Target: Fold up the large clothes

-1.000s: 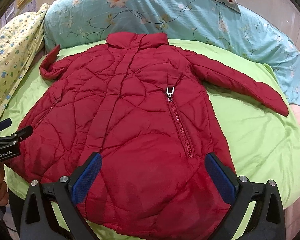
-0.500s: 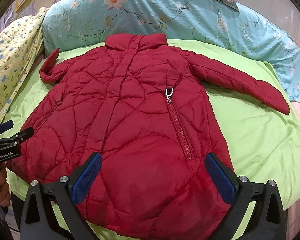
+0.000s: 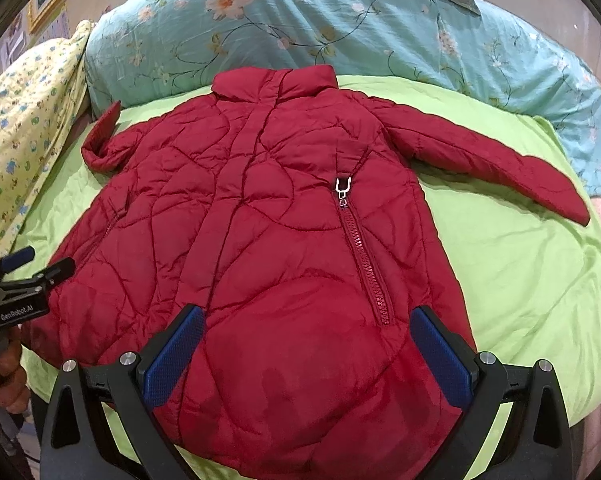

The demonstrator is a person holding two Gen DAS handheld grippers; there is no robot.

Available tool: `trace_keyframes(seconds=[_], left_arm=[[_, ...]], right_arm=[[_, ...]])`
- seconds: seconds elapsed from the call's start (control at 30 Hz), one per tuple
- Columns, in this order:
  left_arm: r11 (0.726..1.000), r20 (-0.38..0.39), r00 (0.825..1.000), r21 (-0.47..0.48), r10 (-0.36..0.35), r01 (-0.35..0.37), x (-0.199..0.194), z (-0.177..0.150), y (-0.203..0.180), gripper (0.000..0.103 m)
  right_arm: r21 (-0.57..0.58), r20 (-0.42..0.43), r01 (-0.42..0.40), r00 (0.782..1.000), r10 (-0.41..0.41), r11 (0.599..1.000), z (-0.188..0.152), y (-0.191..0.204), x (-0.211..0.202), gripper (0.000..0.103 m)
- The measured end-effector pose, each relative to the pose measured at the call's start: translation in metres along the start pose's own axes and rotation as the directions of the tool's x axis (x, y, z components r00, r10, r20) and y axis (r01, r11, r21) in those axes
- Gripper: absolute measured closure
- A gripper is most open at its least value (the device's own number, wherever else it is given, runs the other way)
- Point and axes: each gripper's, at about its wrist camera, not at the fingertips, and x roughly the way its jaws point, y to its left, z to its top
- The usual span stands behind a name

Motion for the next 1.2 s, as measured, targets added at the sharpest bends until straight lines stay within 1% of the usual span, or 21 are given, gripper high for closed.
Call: trace_keyframes(seconds=[0.13, 0.33, 0.57, 0.63, 0.73, 0.83, 0.97, 1.07, 1.1, 1.2], left_arm=[[1.0, -0.012, 1.0, -0.007, -0.025, 0.025, 0.004, 0.003, 0.003, 0.0], [0.999, -0.013, 0.999, -0.021, -0.047, 0.046, 0.011, 0.01, 0.007, 0.0], [0.996, -0.03, 0.997, -0.047, -0.076, 0.074, 0.021, 0.022, 0.013, 0.0], [0.996, -0.034, 0.997, -0.051, -0.073, 0.071, 0.024, 0.024, 0.015, 0.0], [0.995, -0.052, 0.996, -0.06, -0.079, 0.076, 0.03, 0.029, 0.017, 0.0], [0.995, -0.062, 0.995, -0.07, -0.078, 0.073, 0.036, 0.034, 0.019, 0.0], [0.991, -0.072, 0.992, -0.087, -0.104, 0.098, 0.043, 0.042, 0.022, 0.0], [0.991, -0.068, 0.993, -0.1, -0.101, 0.093, 0.046, 0.047, 0.023, 0.0], [0.99, -0.062, 0.993, -0.101, -0.102, 0.095, 0.046, 0.048, 0.023, 0.0], [0.989, -0.069, 0.99, -0.1, -0.119, 0.112, 0.052, 0.052, 0.021, 0.0]], right_arm=[[0.036, -0.003, -0.018, 1.0, 0.018, 0.999, 0.004, -0.013, 0.003, 0.0], [0.118, 0.01, -0.028, 1.0, 0.027, 0.993, 0.014, -0.043, 0.002, 0.0], [0.238, 0.032, -0.022, 0.999, 0.015, 0.971, 0.023, -0.094, 0.004, 0.0], [0.266, 0.052, -0.027, 0.999, 0.013, 0.964, 0.025, -0.109, 0.006, 0.0], [0.315, 0.06, -0.02, 0.998, 0.001, 0.949, 0.027, -0.136, 0.009, 0.0], [0.376, 0.062, -0.022, 0.998, -0.002, 0.926, 0.03, -0.166, 0.012, 0.0], [0.462, 0.075, -0.007, 0.997, -0.031, 0.887, 0.035, -0.21, 0.02, 0.0], [0.55, 0.117, -0.034, 0.992, -0.036, 0.834, 0.038, -0.252, 0.026, 0.002], [0.587, 0.135, -0.043, 0.99, -0.045, 0.809, 0.04, -0.269, 0.028, 0.002], [0.645, 0.188, -0.084, 0.981, -0.052, 0.76, 0.047, -0.303, 0.036, 0.007]])
